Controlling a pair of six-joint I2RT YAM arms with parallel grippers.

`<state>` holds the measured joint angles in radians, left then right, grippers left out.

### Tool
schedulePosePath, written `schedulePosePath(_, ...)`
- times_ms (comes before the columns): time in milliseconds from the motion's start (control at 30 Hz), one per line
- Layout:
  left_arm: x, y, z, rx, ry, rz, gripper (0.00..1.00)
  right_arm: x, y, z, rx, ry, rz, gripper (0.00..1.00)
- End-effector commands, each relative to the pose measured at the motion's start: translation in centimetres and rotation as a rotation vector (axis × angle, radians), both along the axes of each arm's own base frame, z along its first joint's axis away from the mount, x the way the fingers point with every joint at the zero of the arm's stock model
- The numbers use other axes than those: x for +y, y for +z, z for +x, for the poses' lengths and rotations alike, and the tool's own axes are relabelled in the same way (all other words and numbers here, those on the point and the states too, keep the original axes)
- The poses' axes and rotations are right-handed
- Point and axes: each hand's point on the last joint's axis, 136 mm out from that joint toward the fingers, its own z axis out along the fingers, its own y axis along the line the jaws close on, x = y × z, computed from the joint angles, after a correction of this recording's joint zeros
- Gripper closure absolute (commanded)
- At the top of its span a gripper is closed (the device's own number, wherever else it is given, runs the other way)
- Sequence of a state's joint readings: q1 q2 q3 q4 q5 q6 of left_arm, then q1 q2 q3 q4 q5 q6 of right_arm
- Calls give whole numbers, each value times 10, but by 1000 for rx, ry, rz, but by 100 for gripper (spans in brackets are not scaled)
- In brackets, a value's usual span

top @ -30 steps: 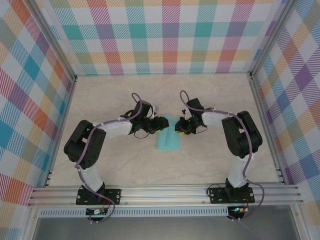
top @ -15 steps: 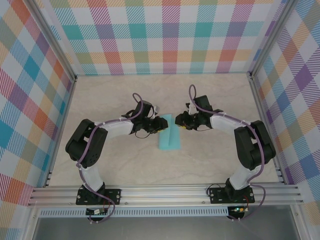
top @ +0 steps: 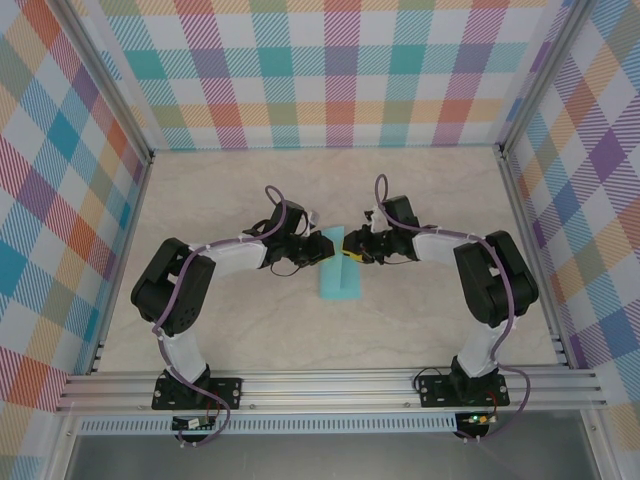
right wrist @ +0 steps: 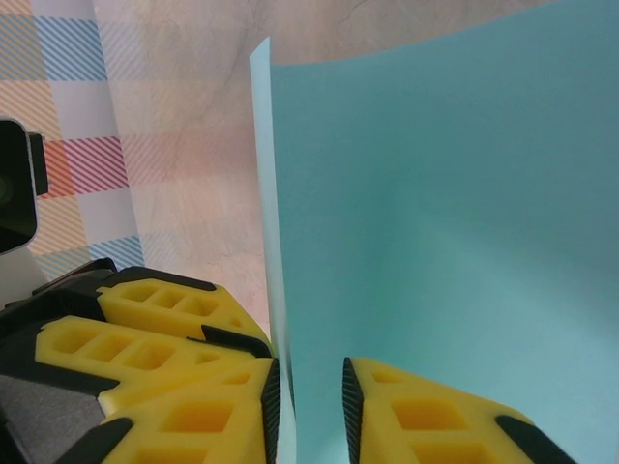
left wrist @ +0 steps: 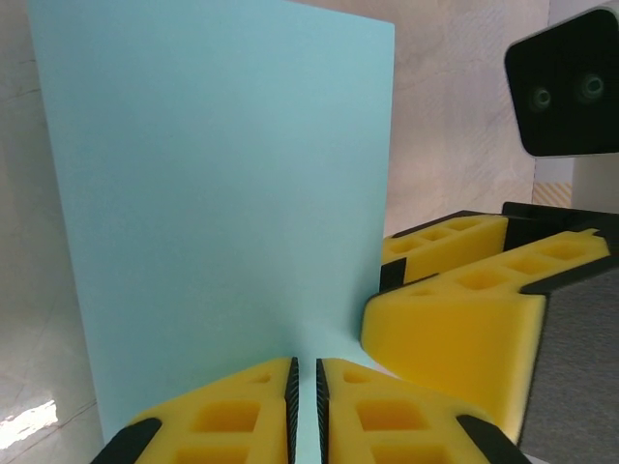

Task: Fold a paper plane with a square sheet of paper (fold left side to right side)
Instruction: First fold in half a square sheet of paper at the center of the table, then hold the square sheet of paper at the center of the table.

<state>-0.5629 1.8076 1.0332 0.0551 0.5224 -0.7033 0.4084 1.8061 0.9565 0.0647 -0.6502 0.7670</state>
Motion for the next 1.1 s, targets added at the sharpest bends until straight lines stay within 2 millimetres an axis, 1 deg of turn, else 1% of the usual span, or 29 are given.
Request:
schedulePosePath(0,-9,8,0,-23,-16,-9,85,7,-4,-6,17,26,29,80)
schedulePosePath(133,-8,14,0,-36,-12,-6,84,5,-7,-7,18,27,6,92)
schedulePosePath(200,-4,18,0,-47,-4,5,82,1,-9,-5,7,26,-30,97)
schedulePosePath(333,11,23,-3,-78,21,78,76,-11,-18,-3,-1,21,-145,97)
schedulePosePath(433,29,16,-7,-75,50,169,69,-22,-25,-2,-6,16,-235,97)
schedulePosePath(500,34,10,-10,-63,56,202,66,-27,-28,-1,-11,14,-273,97)
schedulePosePath(600,39,-3,-13,-29,73,242,50,-33,-32,0,-15,16,-315,97)
schedulePosePath(667,38,-11,-13,-9,85,252,45,-35,-35,1,-15,23,-337,96)
schedulePosePath(733,34,-14,-11,2,96,234,43,-36,-38,1,-14,27,-349,96)
schedulePosePath(933,19,-26,-9,57,96,215,42,-37,-44,2,-11,28,-367,95)
schedulePosePath(1067,8,-27,-8,62,79,208,43,-37,-45,3,-14,25,-364,94)
